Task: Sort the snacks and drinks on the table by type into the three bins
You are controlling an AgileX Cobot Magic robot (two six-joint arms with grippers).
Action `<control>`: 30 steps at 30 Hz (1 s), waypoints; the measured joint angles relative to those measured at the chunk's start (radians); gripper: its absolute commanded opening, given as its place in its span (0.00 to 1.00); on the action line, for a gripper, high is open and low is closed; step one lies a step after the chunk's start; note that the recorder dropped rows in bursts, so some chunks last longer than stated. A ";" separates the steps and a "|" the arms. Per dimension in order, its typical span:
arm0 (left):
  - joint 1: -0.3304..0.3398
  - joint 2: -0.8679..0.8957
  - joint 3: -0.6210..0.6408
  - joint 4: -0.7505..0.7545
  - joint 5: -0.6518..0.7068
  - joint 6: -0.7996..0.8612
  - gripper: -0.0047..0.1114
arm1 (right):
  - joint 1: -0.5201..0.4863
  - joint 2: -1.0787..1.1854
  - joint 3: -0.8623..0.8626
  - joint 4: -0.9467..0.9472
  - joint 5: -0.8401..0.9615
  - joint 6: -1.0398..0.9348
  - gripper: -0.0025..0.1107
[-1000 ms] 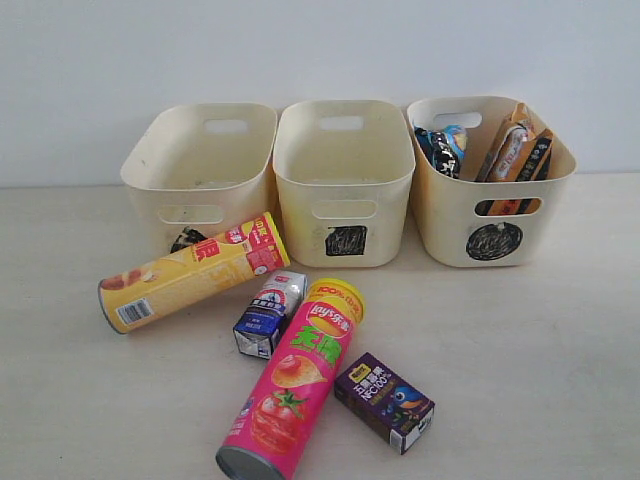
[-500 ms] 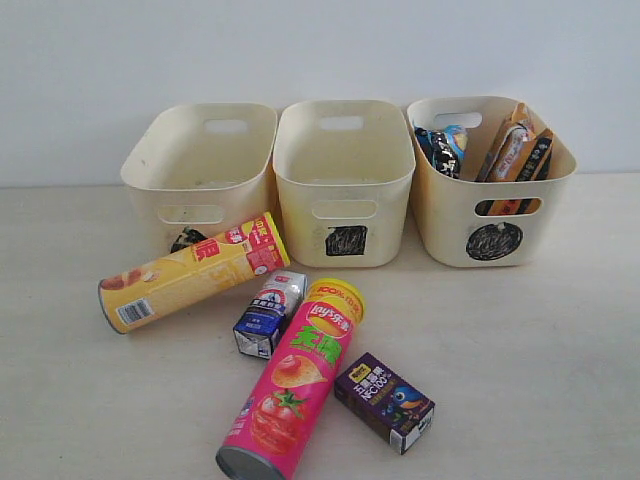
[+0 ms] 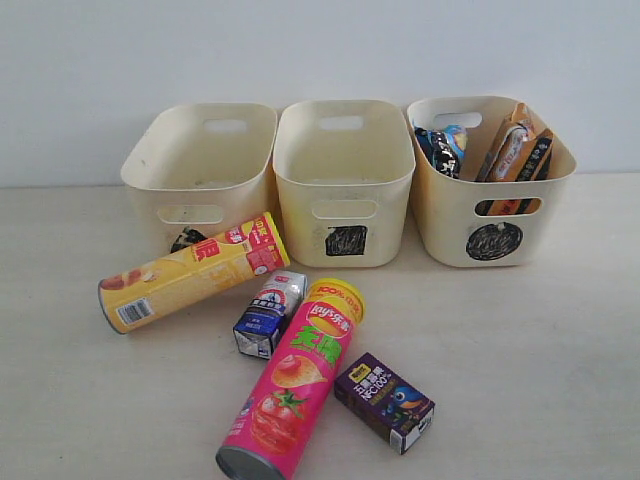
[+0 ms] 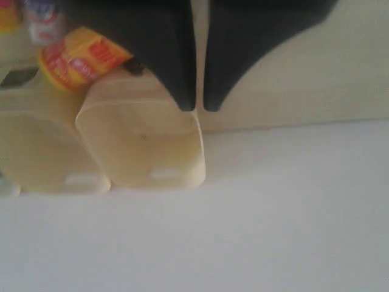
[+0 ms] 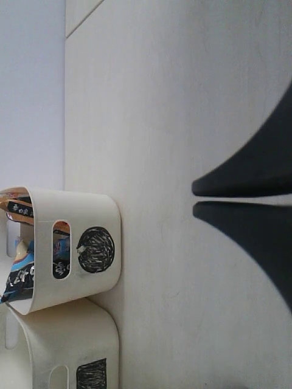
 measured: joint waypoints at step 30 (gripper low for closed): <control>-0.163 0.821 -0.374 -0.252 0.427 0.888 0.90 | 0.000 0.000 0.000 0.000 0.000 0.002 0.02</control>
